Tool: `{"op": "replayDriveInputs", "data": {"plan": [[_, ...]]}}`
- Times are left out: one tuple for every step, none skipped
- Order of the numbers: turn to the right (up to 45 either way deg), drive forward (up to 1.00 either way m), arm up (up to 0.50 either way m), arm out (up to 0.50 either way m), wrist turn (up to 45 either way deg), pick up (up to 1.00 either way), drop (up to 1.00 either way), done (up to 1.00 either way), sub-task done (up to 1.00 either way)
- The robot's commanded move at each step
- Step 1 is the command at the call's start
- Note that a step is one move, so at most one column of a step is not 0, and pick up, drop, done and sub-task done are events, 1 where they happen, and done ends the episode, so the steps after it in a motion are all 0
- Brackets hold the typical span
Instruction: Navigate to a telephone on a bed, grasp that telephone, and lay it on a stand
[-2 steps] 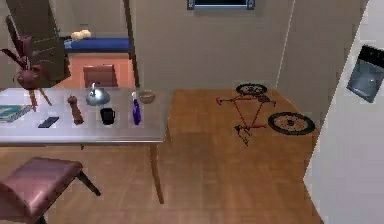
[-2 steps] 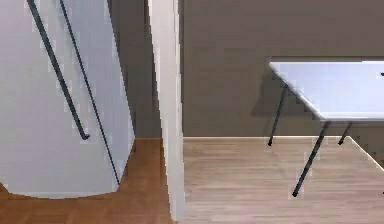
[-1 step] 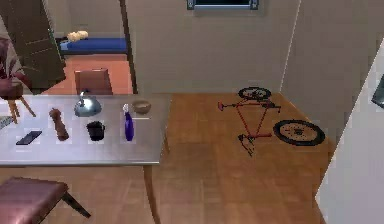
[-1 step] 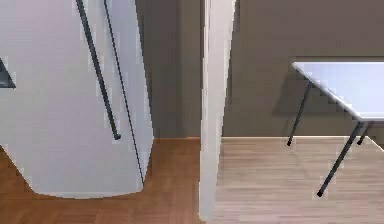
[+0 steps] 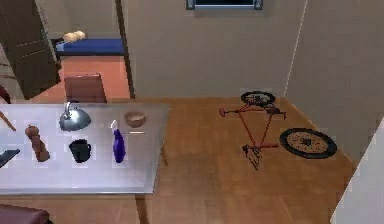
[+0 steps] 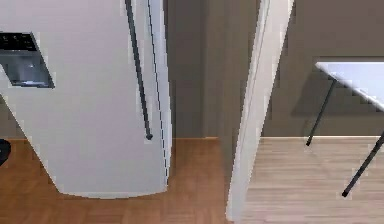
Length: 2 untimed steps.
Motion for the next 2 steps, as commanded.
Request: {"op": "replayDriveInputs", "data": {"plan": [[24.0, 0.0, 0.0, 0.0, 0.0, 0.0, 0.0, 0.0, 0.0], [0.0, 0.6, 0.0, 0.0, 0.0, 0.0, 0.0, 0.0, 0.0]]}}
